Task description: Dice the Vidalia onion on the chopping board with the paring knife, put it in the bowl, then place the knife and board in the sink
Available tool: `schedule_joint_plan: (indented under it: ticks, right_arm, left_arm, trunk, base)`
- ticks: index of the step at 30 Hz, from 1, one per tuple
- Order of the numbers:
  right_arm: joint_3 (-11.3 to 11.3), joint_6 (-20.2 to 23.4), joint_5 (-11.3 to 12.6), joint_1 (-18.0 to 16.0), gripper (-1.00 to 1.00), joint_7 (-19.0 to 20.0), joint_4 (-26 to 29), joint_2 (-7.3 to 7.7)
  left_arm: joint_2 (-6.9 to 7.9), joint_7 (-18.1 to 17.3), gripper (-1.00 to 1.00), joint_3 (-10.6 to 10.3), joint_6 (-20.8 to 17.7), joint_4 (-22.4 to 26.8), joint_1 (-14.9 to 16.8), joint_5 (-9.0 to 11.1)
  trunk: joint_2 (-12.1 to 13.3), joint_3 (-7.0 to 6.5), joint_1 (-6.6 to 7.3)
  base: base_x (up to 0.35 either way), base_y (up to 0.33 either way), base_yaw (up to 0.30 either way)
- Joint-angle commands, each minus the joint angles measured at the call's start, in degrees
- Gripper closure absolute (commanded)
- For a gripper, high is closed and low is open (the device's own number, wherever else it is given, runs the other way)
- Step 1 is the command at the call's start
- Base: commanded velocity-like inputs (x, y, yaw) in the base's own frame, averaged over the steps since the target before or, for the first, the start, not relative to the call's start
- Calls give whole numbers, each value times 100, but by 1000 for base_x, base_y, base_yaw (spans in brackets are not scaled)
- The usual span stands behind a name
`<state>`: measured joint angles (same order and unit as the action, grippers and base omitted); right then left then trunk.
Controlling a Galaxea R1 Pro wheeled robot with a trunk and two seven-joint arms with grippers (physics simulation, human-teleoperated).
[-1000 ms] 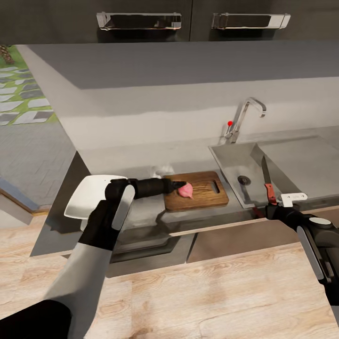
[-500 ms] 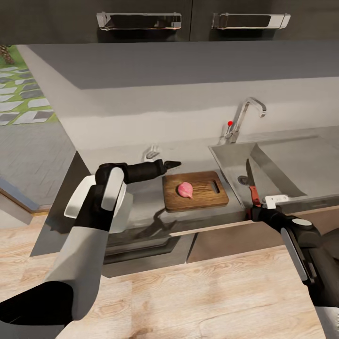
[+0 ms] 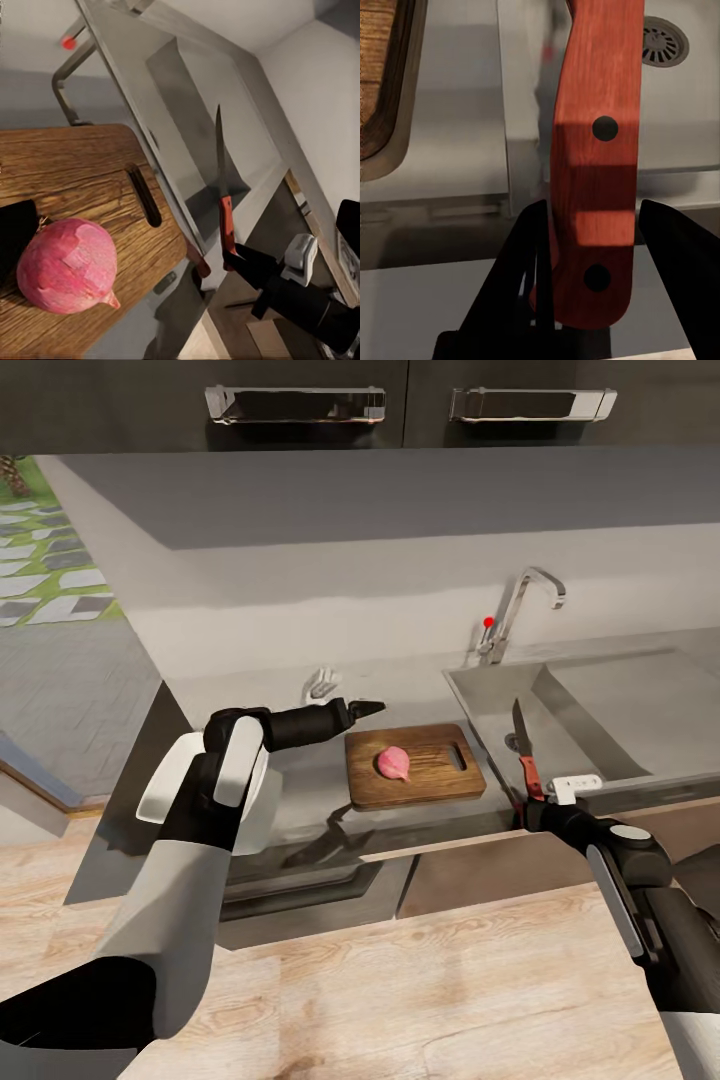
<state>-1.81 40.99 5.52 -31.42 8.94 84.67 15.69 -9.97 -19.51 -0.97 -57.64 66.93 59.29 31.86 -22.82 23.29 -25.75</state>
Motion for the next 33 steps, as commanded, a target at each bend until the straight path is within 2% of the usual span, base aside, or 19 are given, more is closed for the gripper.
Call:
schedule_joint_plan:
  ticks: [1, 7, 11, 15, 18, 22, 28, 32, 33]
  right_arm:
    - [-5, 31, 55, -4, 100, -6, 5, 2]
    - [-4, 31, 55, -4, 100, -7, 5, 2]
    - [-4, 31, 55, -4, 100, -8, 5, 2]
    - [-4, 31, 55, -4, 100, -7, 5, 3]
    - [-4, 31, 55, -4, 100, -9, 5, 2]
    - [-4, 31, 55, -4, 100, -12, 5, 2]
    - [-4, 31, 55, -4, 100, -8, 5, 2]
    - [-4, 28, 55, -4, 100, -5, 5, 3]
    - [-4, 26, 55, -4, 100, -1, 5, 3]
  left_arm:
    - [-3, -44, -100, 8, -20, -52, 7, -35]
    - [-3, -51, -100, 83, -15, -450, 49, 215]
    - [-3, -52, -100, 126, -6, -773, 119, 647]
    - [-3, -49, -100, 143, 15, -974, 147, 860]
    - [-3, -47, -100, 180, 31, -1101, 211, 926]
    - [-3, -51, -100, 276, 40, -1544, 388, 974]
    - [-3, -58, -100, 296, 42, -1682, 514, 989]
    - [-3, -60, -100, 309, 42, -1718, 543, 1116]
    - [-3, -61, -100, 312, 42, -1733, 548, 1210]
  trunk:
    - [-10, 9, -3]
    - [-10, 9, -3]
    - [-10, 9, -3]
    - [-10, 9, -3]
    - [-10, 9, -3]
    - [-10, 9, -3]
    - [-10, 9, -3]
    - [-10, 9, -3]
    - [-10, 9, -3]
  base:
    - [0, 0, 0]
    - [0, 0, 0]
    - [0, 0, 0]
    - [0, 0, 0]
    - [0, 0, 0]
    - [0, 0, 0]
    - [0, 0, 0]
    - [0, 0, 0]
    - [0, 0, 0]
